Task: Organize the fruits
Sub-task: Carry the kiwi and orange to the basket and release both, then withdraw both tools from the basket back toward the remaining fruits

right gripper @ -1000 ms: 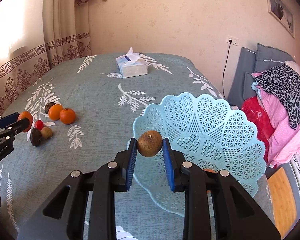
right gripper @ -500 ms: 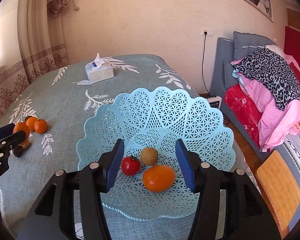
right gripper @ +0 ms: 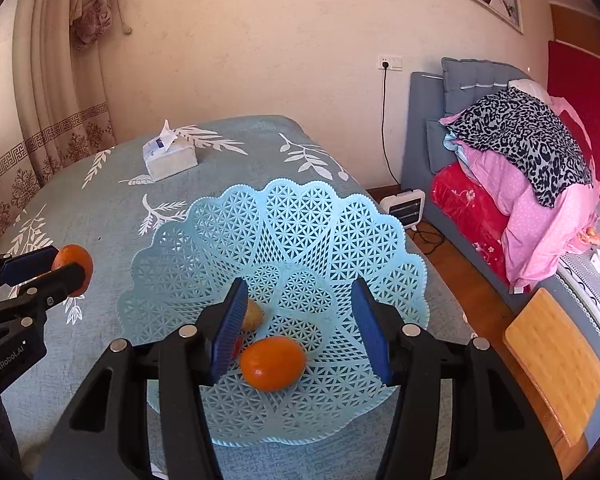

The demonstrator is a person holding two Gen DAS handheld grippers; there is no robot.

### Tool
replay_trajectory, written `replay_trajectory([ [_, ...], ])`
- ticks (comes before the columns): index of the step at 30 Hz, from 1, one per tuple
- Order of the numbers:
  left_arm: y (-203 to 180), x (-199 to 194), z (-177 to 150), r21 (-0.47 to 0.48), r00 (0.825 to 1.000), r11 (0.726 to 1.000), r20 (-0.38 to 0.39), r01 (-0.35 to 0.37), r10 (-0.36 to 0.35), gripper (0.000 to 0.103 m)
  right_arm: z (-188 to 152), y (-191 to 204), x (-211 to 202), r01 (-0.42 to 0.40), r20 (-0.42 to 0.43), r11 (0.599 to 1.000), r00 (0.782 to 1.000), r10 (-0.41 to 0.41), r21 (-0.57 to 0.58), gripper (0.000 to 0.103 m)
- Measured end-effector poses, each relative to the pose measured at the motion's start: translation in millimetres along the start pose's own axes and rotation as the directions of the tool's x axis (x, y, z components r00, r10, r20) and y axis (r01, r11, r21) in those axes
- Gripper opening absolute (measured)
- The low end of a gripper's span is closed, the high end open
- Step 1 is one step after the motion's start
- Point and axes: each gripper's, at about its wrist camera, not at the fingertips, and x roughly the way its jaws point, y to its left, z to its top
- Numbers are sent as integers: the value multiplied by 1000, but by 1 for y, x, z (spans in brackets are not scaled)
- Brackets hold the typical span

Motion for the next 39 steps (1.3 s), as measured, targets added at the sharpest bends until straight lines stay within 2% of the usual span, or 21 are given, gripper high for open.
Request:
replay_trajectory([
  [5,-17,12,11,15,999,999,-8,52,-52,37,1,-6,1,13,3,1000,1000,-13,20,58],
  [11,-31,22,17,39,998,997,2,67,-67,38,1,-14,1,30,8,999,1000,-30,46,60],
  [12,-32,22,18,39,998,997,10,62,-63,41,1,-15,1,32,8,998,999,-32,49,60],
  [14,-32,22,19,30,998,998,15,63,-63,75,1,-17,3,34,7,998,999,-35,55,60],
  [15,-31,21,19,24,998,998,27,57,-58,77,1,-18,3,32,4,998,999,-33,59,61],
  [18,-28,20,19,18,998,998,28,53,-53,77,1,-17,3,33,7,998,999,-34,62,65],
  [22,-21,19,18,-1,999,999,24,42,-42,77,0,-15,2,29,11,998,999,-30,56,65],
  [25,-16,18,16,-19,999,999,13,32,-32,86,0,-14,2,27,10,998,1000,-28,53,65],
  [33,-2,18,10,-51,1000,999,-6,2,-2,91,-1,-9,0,16,15,999,1000,-17,52,78],
  [39,7,20,5,-73,1000,997,-20,-8,7,92,-2,-6,2,14,7,999,1000,-14,44,79],
])
